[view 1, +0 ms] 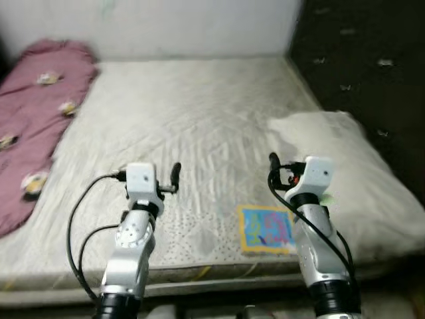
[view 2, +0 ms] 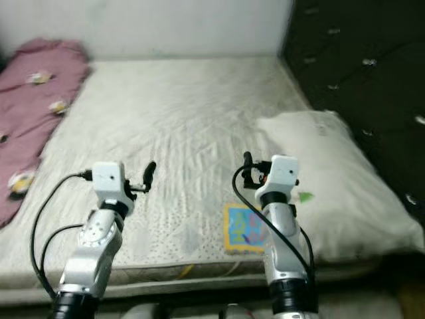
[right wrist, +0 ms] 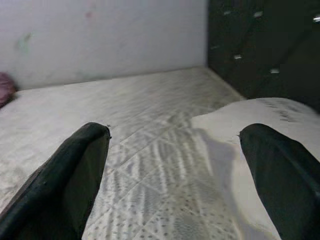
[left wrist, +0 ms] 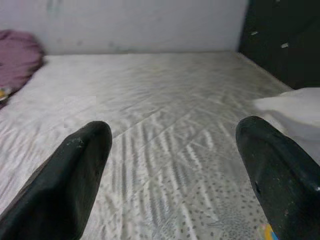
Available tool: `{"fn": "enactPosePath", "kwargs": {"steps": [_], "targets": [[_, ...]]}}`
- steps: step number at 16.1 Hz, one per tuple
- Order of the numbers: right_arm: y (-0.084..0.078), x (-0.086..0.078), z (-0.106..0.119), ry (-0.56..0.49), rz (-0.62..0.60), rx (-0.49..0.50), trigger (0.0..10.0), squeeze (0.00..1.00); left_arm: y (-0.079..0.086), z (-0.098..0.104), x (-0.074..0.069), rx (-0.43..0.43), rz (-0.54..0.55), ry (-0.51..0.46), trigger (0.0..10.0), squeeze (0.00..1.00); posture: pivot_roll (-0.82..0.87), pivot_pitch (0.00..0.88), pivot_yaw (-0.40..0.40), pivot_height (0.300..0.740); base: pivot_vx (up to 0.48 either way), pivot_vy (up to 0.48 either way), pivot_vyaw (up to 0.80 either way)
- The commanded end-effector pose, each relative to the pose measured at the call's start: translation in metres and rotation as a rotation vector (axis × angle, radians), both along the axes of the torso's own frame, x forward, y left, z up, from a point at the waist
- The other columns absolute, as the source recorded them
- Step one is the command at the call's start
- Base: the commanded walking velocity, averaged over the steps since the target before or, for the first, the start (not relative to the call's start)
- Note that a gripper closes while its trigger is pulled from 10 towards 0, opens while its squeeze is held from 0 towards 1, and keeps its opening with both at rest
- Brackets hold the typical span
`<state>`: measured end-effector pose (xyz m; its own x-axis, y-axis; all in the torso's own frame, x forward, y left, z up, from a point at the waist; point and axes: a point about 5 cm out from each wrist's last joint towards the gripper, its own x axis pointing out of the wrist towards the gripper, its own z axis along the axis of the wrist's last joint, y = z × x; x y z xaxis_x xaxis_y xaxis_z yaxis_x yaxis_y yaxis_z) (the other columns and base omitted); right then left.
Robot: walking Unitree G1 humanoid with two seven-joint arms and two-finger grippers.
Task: Clean up the room
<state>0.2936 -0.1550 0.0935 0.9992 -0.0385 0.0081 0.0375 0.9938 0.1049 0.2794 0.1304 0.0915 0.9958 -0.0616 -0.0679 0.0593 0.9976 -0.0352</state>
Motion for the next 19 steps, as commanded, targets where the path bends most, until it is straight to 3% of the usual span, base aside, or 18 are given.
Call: {"fn": "enactPosePath", "kwargs": {"steps": [1,13,16,19], "targets": [[0.0084,0.0024,0.0037,-0.014,0.025,0.018,10.0,0.0,0.0076,0.0014,-0.0001,0.0,0.021,-0.006,10.0,0.0,-0.04,0.002,0.014,0.74,0.0,0.476,0.0],[0.0124,0.0028,-0.0017,0.005,0.051,0.014,10.0,0.0,0.0055,0.0065,-0.0001,-0.014,0.022,-0.019,10.0,0.0,-0.03,0.001,0.016,0.74,0.0,0.472,0.0],[0.0095,0.0054,0.0026,-0.013,0.045,0.022,10.0,0.0,0.0035,0.005,0.002,0.013,0.001,-0.018,10.0,0.0,-0.03,0.0,0.023,0.74,0.0,0.292,0.0],[0.0108,0.0064,0.0027,-0.004,0.041,0.018,10.0,0.0,0.0083,0.0066,0.0067,-0.018,0.025,-0.01,10.0,0.0,-0.05,0.0,0.009,0.74,0.0,0.084,0.0]]}}
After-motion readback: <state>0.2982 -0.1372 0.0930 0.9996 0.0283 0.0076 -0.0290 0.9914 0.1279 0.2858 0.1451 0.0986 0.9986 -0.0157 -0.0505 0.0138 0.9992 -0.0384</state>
